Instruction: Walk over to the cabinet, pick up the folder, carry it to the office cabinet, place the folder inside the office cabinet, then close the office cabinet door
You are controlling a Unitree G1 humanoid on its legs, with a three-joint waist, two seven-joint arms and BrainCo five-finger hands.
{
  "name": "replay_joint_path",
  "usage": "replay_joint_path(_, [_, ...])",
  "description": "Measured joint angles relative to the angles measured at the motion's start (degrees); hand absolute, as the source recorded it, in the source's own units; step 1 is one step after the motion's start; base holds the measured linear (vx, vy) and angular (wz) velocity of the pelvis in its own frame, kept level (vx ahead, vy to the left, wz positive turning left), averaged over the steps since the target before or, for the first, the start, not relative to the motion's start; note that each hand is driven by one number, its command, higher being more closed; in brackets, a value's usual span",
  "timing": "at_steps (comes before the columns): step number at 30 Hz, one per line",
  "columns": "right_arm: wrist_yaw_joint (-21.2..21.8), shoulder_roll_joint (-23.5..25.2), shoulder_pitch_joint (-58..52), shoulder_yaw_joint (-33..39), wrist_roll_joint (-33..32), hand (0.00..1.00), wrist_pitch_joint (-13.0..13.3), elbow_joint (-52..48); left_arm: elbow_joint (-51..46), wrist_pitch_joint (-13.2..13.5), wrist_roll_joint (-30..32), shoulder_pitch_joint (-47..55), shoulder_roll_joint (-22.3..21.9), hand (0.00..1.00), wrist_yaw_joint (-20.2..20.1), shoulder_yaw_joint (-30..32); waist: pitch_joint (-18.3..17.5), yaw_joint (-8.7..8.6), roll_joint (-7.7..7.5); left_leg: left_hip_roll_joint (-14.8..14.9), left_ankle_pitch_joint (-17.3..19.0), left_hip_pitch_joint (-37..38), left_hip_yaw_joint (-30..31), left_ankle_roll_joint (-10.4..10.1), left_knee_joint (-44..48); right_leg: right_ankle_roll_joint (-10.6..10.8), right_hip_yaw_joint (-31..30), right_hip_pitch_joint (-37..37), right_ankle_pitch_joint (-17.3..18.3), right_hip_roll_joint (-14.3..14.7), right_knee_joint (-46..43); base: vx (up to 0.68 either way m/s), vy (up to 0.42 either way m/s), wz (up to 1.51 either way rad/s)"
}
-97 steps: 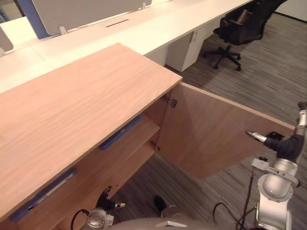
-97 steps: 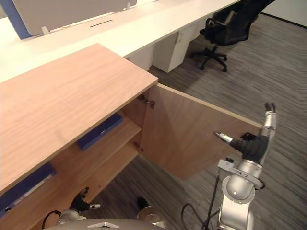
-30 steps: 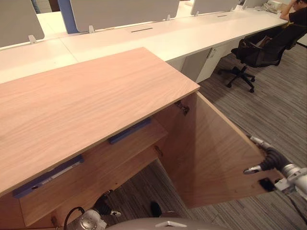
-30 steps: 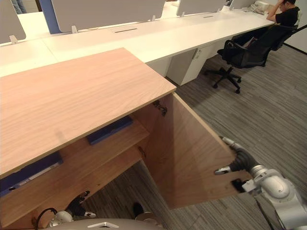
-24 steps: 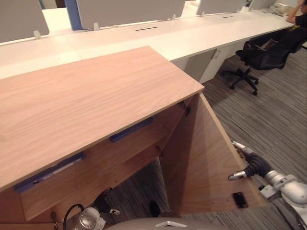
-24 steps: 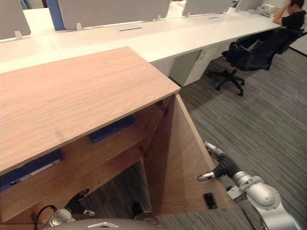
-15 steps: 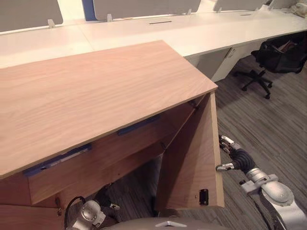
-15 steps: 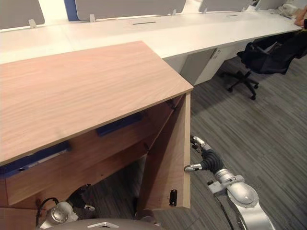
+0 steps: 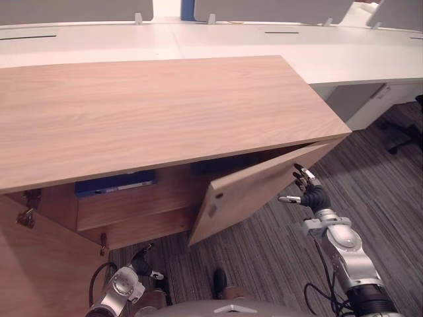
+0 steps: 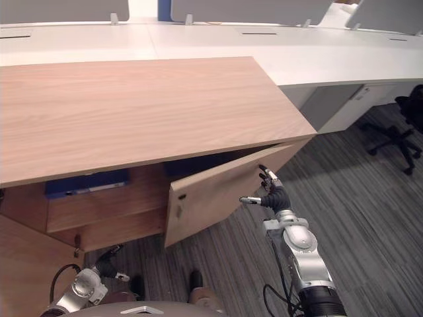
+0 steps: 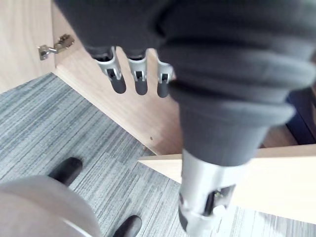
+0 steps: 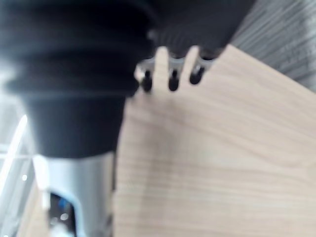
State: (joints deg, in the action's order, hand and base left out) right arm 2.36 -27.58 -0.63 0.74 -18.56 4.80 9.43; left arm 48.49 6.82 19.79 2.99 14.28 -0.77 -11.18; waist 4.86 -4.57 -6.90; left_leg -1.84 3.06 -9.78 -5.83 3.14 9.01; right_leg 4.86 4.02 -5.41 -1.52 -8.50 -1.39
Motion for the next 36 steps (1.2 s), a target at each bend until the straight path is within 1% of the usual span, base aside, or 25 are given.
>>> replay_joint_path(3, [-1.8, 1.3, 4.0, 0.0, 0.5, 0.00, 0.0, 4.5, 0.0, -0.1, -0.6, 0.0, -0.1, 0.00, 0.7, 0.3, 0.1, 0.17, 0.17, -0.6, -1.9, 0.0, 0.8, 0.3, -2.4, 0.0, 0.0, -0.6, 0.0, -0.1, 0.0, -0.05, 0.008, 0.17])
replay_joint_path(5, [-3.0, 2.5, 6.8, 0.0, 1.0, 0.00, 0.0, 8.4, 0.0, -0.1, -1.0, 0.0, -0.1, 0.00, 0.9, 0.5, 0.3, 0.80, 0.37, -0.6, -2.8, 0.3, 1.0, 0.3, -3.6, 0.0, -0.1, -0.8, 0.0, -0.1, 0.1, -0.05, 0.004, 0.08])
replay_joint_path(6, [-4.4, 3.1, 8.7, 0.0, 1.0, 0.00, 0.0, 10.6, 0.0, -0.1, -1.0, 0.1, -0.3, 0.00, 1.3, 1.0, 0.6, 1.24, 0.54, -0.6, -3.3, 0.5, 1.0, 0.5, -4.5, -0.1, -0.1, -0.9, 0.0, 0.0, 0.2, -0.05, 0.006, 0.02])
replay_joint_path(8, [-5.8, 4.4, 10.3, 0.0, 1.0, 0.00, 0.0, 12.4, 0.0, -0.2, -1.3, 0.2, -0.6, 0.00, 1.8, 2.3, 1.1, 1.29, 0.77, -0.7, -3.9, 0.8, 1.0, 0.2, -5.6, -0.2, -0.3, -1.0, -0.1, 0.0, 0.5, -0.06, 0.016, -0.04])
replay_joint_path(10, [-8.0, 5.2, 12.7, 0.0, 1.0, 0.00, 0.0, 12.5, 0.0, -0.2, -2.3, 0.2, -1.1, 0.00, 2.1, 3.6, 1.7, 1.47, 1.46, -0.9, -4.5, 0.5, 1.0, -0.1, -7.3, -0.4, -0.4, -2.2, -0.3, 0.0, 1.0, -0.08, 0.025, -0.16])
replay_joint_path(12, [-9.0, 5.7, 13.9, 0.2, 1.0, 0.00, 0.1, 12.5, -0.1, -0.2, -2.9, 0.0, -1.5, 0.00, 2.3, 4.4, 2.3, 1.46, 1.82, -1.0, -4.9, 0.6, 1.2, -0.5, -9.1, -0.5, -0.4, -2.8, -0.3, 0.0, 1.3, -0.05, 0.008, -0.05])
replay_joint_path(13, [-9.3, 6.3, 14.0, 0.6, 1.0, 0.00, 0.2, 12.4, -0.1, -0.2, -3.4, 0.0, -1.6, 0.00, 3.0, 4.5, 2.4, 1.46, 2.02, -1.0, -5.6, 1.1, 1.3, -0.6, -10.6, -0.5, -0.4, -2.8, -0.3, 0.2, 1.6, -0.03, -0.013, 0.06])
replay_joint_path(16, [-9.4, 7.3, 13.5, 1.9, 2.2, 0.00, 0.2, 10.4, -0.4, -0.2, -4.0, 0.2, -2.1, 0.00, 3.4, 4.9, 2.6, 1.51, 2.27, -0.8, -6.9, 2.2, 1.6, -1.0, -13.4, -0.5, -0.3, -2.8, -0.3, 0.6, 1.9, 0.00, -0.027, 0.11])
replay_joint_path(18, [-9.0, 7.4, 9.2, 2.3, 5.4, 0.00, 0.5, 5.5, -0.7, -0.3, -4.0, 0.2, -2.5, 0.00, 3.9, 5.0, 2.7, 1.89, 2.41, -0.4, -8.1, 3.0, 2.7, -1.0, -13.9, -0.5, -0.2, -2.3, -0.3, 1.1, 1.7, 0.06, -0.025, 0.21])
replay_joint_path(19, [-8.8, 7.6, 7.9, 2.1, 6.2, 0.00, 0.6, 4.2, -0.7, -0.3, -4.0, 0.4, -2.6, 0.00, 4.0, 5.0, 2.7, 2.04, 2.38, -0.3, -8.2, 3.2, 2.7, -1.0, -13.9, -0.5, -0.2, -2.1, -0.3, 1.2, 1.7, 0.06, -0.027, 0.15])
replay_joint_path(21, [-7.4, 9.5, 3.0, 1.5, 9.5, 0.00, 1.8, 0.2, -0.7, -0.5, -4.0, 1.8, -3.2, 0.00, 4.1, 5.8, 2.7, 2.31, 2.25, 0.0, -8.3, 5.0, 2.5, -1.1, -13.9, -0.4, -0.3, -0.2, -0.3, 1.5, 1.8, 0.08, -0.029, 0.04])
replay_joint_path(23, [-6.1, 11.2, 0.1, 1.0, 12.1, 0.00, 2.9, -0.1, -0.7, -0.6, -4.0, 2.7, -3.4, 0.00, 4.1, 6.4, 2.5, 2.61, 2.09, 0.3, -8.3, 6.7, 1.5, -1.1, -13.9, -0.4, -0.6, 1.1, -0.2, 1.7, 1.6, 0.10, -0.024, -0.06])
replay_joint_path(26, [-5.2, 14.7, -3.9, -0.2, 16.1, 0.00, 3.1, 1.7, -0.7, -0.7, -4.0, 3.6, -3.6, 0.00, 4.3, 6.9, 2.4, 2.63, 1.86, 0.7, -7.8, 8.1, 0.6, -1.2, -13.8, 0.4, -1.8, 1.2, 0.3, 2.0, -0.5, 0.13, -0.028, -0.13])
replay_joint_path(28, [-4.8, 16.7, -5.1, -0.5, 19.5, 0.00, 3.1, 5.7, -0.7, -1.0, -4.0, 4.0, -3.6, 0.00, 4.3, 7.0, 2.4, 2.69, 1.84, 0.8, -7.1, 9.0, -0.3, -1.3, -13.5, 0.9, -2.3, 0.5, 1.1, 2.1, -3.2, 0.14, -0.033, -0.19])
replay_joint_path(30, [-4.7, 18.4, -6.5, -0.4, 21.5, 0.00, 2.8, 10.8, -0.7, -1.2, -4.0, 3.5, -3.5, 0.00, 4.4, 7.2, 2.5, 2.55, 1.73, 0.8, -5.9, 8.5, 0.2, -1.3, -11.4, 1.6, -3.6, -0.5, 2.9, 2.0, -6.8, 0.10, -0.033, -0.02])
replay_joint_path(31, [-4.8, 19.0, -7.1, -0.5, 22.7, 0.00, 2.4, 12.7, -0.8, -1.3, -4.0, 3.0, -3.5, 0.00, 4.4, 7.2, 2.6, 2.54, 1.75, 0.8, -4.8, 7.4, 1.0, -1.1, -9.3, 1.8, -3.6, -0.5, 3.3, 2.0, -7.7, 0.05, -0.019, 0.22])
replay_joint_path(33, [-4.9, 19.8, -8.2, -0.5, 23.9, 0.00, 2.3, 17.9, -1.9, -1.4, -4.0, 2.1, -3.6, 0.00, 5.1, 7.2, 2.8, 2.47, 2.21, 1.5, -2.5, 5.5, 3.4, -1.6, -6.0, 1.7, -3.7, -0.4, 3.8, 2.1, -9.8, 0.04, 0.022, 0.52])
replay_joint_path(35, [-5.0, 20.2, -8.4, -0.5, 26.1, 0.00, 1.7, 22.3, -2.7, -1.4, -4.5, 1.6, -3.5, 0.00, 6.0, 7.3, 2.9, 2.46, 2.70, 1.9, -2.4, 4.4, 6.6, -1.7, -5.1, 1.3, -5.0, -0.4, 4.1, 2.8, -11.5, 0.05, 0.046, 0.84])
replay_joint_path(36, [-5.0, 20.3, -8.2, -0.5, 27.3, 0.00, 1.1, 24.7, -2.7, -1.4, -5.1, 1.5, -3.5, 0.00, 6.5, 7.5, 2.8, 2.78, 2.86, 2.1, -2.6, 3.9, 8.5, -2.0, -5.1, 1.3, -6.4, -0.4, 4.2, 3.2, -12.2, 0.05, 0.021, 0.97])
